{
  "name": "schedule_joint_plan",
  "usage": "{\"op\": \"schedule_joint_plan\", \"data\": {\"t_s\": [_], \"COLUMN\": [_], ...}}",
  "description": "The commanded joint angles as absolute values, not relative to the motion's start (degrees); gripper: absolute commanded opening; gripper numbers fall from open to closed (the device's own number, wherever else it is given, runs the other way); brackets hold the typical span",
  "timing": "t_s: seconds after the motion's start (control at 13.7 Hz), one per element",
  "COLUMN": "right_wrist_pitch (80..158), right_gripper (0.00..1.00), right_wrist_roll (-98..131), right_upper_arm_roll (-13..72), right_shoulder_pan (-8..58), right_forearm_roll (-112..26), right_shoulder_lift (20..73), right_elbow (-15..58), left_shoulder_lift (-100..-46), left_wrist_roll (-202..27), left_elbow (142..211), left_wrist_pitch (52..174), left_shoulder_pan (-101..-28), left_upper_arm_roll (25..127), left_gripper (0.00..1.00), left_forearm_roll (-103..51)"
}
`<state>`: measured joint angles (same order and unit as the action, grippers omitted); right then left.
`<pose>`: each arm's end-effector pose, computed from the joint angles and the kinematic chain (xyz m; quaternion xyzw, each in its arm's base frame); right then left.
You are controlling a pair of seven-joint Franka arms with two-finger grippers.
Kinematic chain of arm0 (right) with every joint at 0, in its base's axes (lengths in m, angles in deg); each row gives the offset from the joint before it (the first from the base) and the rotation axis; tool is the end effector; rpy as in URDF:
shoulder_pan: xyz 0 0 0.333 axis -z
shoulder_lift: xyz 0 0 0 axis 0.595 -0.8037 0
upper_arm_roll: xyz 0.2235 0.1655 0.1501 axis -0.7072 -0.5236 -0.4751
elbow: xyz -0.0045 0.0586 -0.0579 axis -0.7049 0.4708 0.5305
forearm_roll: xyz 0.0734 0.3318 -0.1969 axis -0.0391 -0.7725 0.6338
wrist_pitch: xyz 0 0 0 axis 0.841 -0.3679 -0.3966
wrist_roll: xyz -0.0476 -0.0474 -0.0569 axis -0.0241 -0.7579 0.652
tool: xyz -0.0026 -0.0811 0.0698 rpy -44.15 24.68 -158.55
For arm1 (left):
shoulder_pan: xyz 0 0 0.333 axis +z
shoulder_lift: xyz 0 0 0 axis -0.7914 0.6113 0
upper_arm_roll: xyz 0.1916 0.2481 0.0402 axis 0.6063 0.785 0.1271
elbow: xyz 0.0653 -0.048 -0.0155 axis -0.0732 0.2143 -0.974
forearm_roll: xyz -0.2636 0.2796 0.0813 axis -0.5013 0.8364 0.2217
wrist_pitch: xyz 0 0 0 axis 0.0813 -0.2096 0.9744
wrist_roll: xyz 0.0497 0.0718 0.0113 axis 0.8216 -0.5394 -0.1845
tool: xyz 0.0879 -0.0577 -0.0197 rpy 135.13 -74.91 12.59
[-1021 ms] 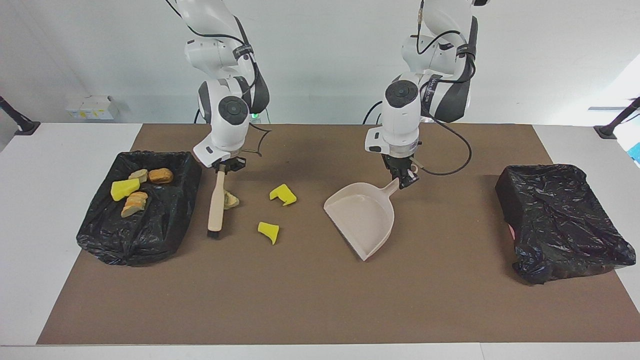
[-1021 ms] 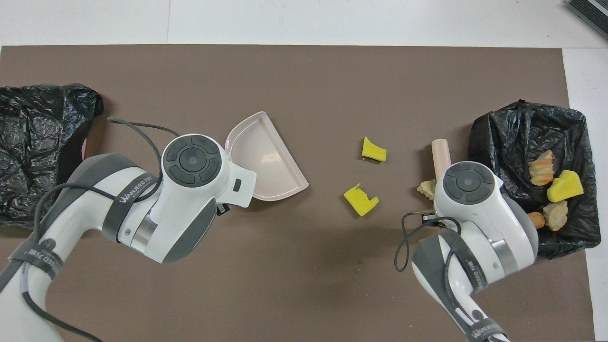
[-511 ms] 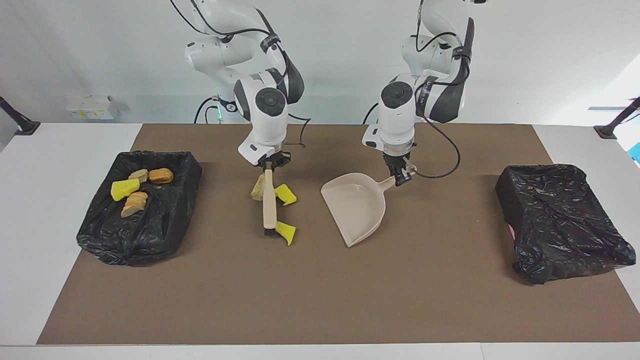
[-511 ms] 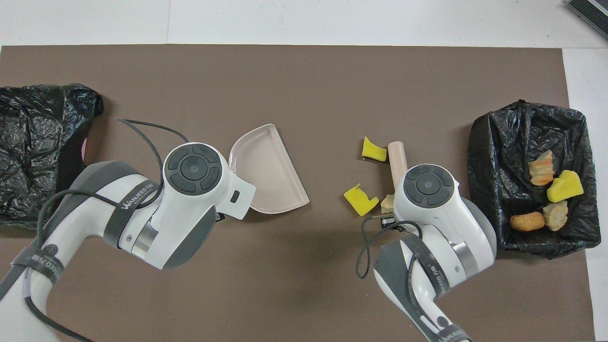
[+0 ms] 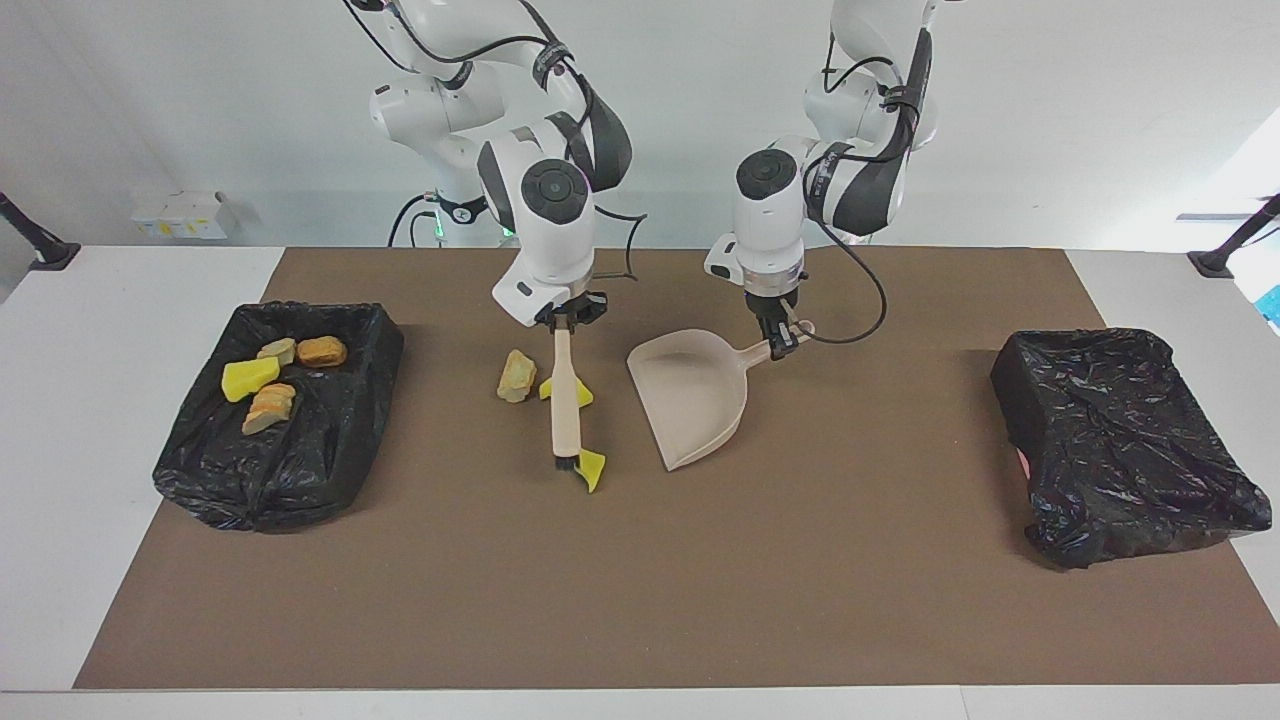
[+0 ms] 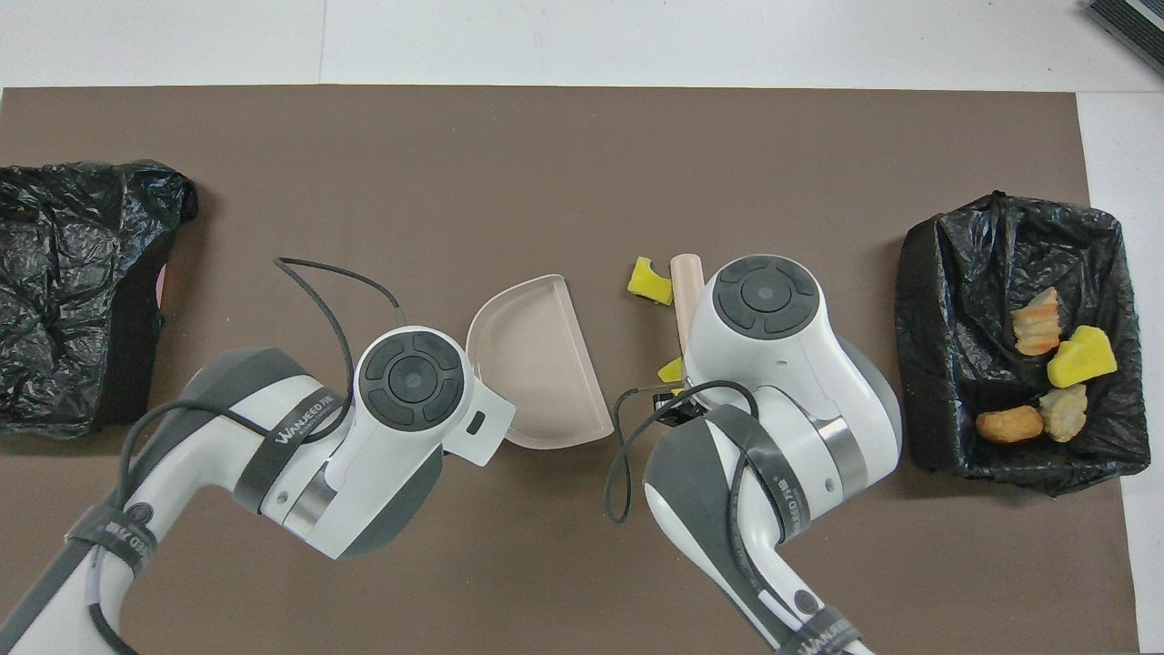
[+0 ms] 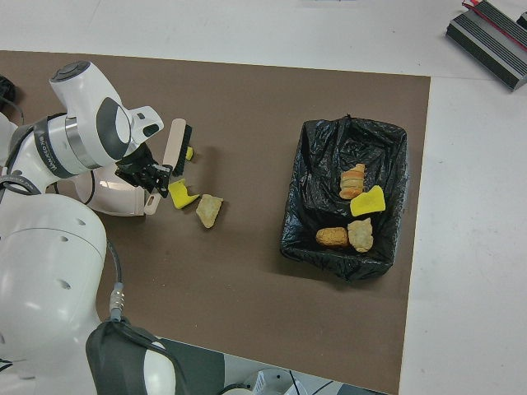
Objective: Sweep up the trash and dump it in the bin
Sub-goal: 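Sweep the yellow sponge pieces toward the dustpan with the right gripper's brush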
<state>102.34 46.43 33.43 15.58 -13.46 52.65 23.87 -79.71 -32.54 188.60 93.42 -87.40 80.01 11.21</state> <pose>0.5196 0.2381 0.4170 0.9915 0.0252 -0.1218 0.0372 0.4542 -0.2958 0.3844 -0.7651 0.6363 0.0492 0.0857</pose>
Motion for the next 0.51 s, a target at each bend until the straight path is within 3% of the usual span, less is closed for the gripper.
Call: {"op": "schedule_joint_plan", "data": {"t_s": [0.0,0.29,0.44], "right_wrist_pitch": [99.2,98.3,101.5], "right_gripper": [0.00,0.00,0.00], "right_wrist_roll": [43.9,49.2,49.5], "right_upper_arm_roll": [33.5,33.5,33.5], "right_shoulder_pan": [18.7,21.9,23.9], "right_forearm_roll": [-11.2,-6.9,-6.4], "right_shoulder_lift": [53.2,57.8,61.2], "right_elbow": [23.0,31.1,37.9], "left_shoulder_lift": [-81.5,-80.1,-80.1], "left_wrist_roll": [-31.7,-30.1,-30.1], "left_elbow": [191.6,192.3,192.4], "left_wrist_pitch": [96.3,99.4,99.5], "left_shoulder_pan": [-88.4,-88.3,-88.3], "left_upper_arm_roll": [80.8,80.7,80.7], "left_gripper": [0.00,0.00,0.00], "left_forearm_roll": [12.4,12.9,12.9]}}
